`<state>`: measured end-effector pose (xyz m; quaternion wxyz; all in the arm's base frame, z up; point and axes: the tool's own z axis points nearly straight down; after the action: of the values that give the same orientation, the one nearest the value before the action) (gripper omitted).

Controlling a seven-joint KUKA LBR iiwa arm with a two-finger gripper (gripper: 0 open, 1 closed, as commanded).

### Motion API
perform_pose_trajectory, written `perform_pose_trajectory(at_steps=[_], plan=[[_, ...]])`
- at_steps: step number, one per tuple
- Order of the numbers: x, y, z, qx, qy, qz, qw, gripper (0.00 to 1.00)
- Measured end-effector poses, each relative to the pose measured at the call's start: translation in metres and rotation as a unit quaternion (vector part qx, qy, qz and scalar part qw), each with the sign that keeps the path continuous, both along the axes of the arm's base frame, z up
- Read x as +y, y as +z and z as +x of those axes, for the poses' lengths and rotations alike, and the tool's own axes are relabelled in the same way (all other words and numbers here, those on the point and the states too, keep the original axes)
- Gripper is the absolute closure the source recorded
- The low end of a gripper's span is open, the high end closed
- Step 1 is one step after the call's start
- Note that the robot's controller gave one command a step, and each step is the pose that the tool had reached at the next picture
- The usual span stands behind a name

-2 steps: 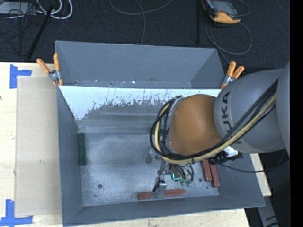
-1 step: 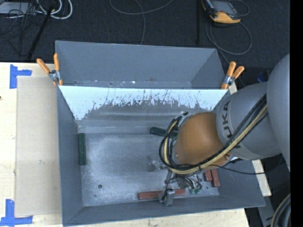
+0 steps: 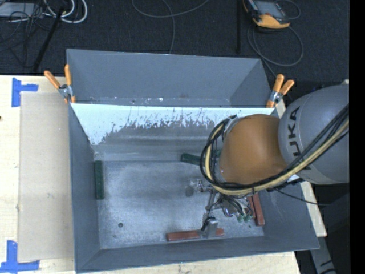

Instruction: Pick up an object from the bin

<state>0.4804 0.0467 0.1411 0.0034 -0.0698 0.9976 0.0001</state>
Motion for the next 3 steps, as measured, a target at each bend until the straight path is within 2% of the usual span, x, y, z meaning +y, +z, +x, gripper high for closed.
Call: perform_pose_trajectory(at_steps=[1, 2, 3], plan=[[-0.023, -0.068, -0.002, -0.0086, 0.095, 0.000, 0.9954, 0.00], [-0.021, -0.004, -0.002, 0.0014, 0.031, 0.000, 0.9995, 0.00], [-0.050, -0.059, -0.006, -0.0027, 0.056, 0.000, 0.9984, 0.00]])
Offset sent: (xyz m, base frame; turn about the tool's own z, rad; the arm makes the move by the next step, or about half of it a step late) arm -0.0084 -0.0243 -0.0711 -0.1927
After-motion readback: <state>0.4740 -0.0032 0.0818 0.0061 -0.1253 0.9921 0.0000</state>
